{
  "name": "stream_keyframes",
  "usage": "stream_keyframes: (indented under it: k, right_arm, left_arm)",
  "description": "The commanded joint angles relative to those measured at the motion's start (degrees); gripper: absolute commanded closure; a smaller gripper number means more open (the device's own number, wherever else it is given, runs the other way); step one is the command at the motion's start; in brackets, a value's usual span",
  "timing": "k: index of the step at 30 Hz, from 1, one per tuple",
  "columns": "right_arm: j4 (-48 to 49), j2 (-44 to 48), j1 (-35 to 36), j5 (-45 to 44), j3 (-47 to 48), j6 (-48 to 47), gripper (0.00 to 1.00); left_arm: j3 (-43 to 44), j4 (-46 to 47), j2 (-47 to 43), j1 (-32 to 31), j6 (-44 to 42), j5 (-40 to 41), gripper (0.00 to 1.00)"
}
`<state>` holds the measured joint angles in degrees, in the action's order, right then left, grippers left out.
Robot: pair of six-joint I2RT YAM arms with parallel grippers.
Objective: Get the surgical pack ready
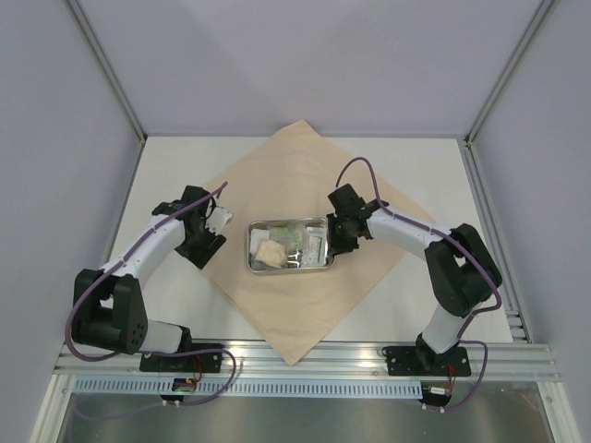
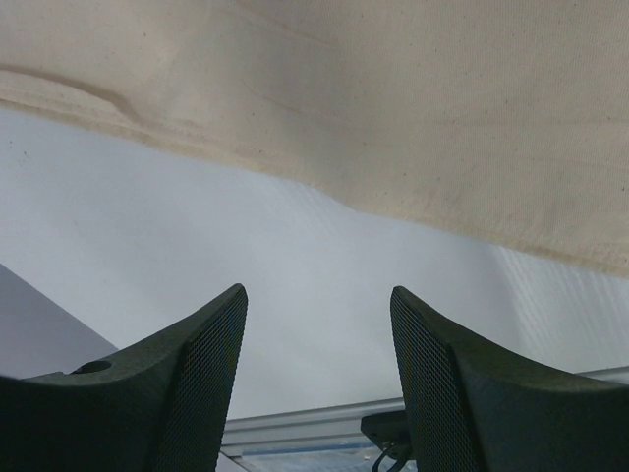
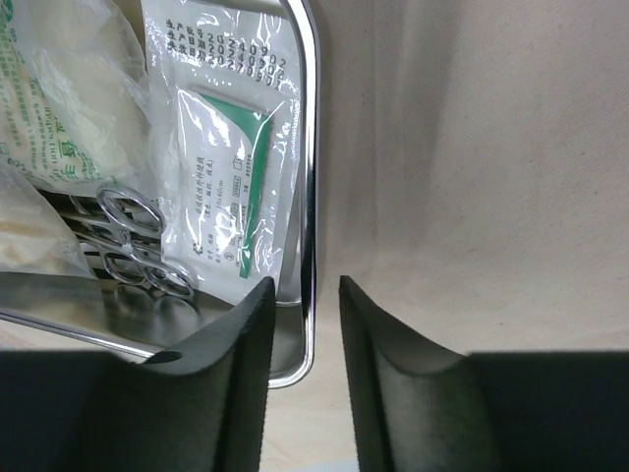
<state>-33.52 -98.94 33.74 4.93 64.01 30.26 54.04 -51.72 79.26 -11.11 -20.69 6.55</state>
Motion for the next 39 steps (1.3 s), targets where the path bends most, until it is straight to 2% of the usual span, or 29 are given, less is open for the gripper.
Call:
stream_keyframes:
  k: [1, 3, 7, 10, 12, 17, 20, 26, 31, 39]
  right_arm:
    - [0.6, 2.9, 0.6, -2.0, 0.9, 0.9, 0.62]
    - [-0.1, 7.3, 0.9, -4.8, 0.1, 0.4, 0.52]
    - [-3.0, 16.0, 5.3, -14.0, 0.4, -5.1, 0.41]
    - [-7.0, 19.3, 13.8, -18.6, 0.2, -10.1, 0.39]
    - [-7.8, 19.6, 22.3, -20.0, -0.9, -10.7, 0.37]
    - [-5.3, 14.1, 42.5, -21.0, -1.1, -9.7, 0.28]
    - [-3.0, 10.4, 50.1, -20.3, -0.3, -10.3, 0.27]
    - [0.9, 6.8, 57.7, -19.7, -2.6, -10.2, 0.31]
    - [5.9, 4.4, 58.0, -21.3, -6.4, -10.1, 0.34]
    - [9.0, 0.2, 58.1, -23.6, -6.8, -8.9, 0.38]
  left_arm:
    - [0.0, -1.3, -1.9, 0.2, 0.2, 0.3, 0.31]
    - [0.4, -1.9, -2.2, 0.2, -0.1, 0.3, 0.30]
    - [0.5, -3.6, -4.8, 0.2, -0.8, -0.1, 0.30]
    - [0.5, -5.8, -7.5, 0.2, -1.3, -0.5, 0.29]
    - [0.5, -8.0, -8.6, 0.2, -1.4, -0.3, 0.28]
    - [0.6, -12.3, -11.6, 0.2, -0.6, 1.5, 0.28]
    - [0.4, -14.5, -14.3, 0.2, -0.5, 1.7, 0.27]
    - [-0.6, -17.3, -19.2, 0.2, -0.1, 2.4, 0.26]
    - [-1.7, -17.2, -20.9, 0.2, 1.7, 2.2, 0.26]
    - [-3.6, -17.2, -23.7, 0.2, 1.7, 1.7, 0.25]
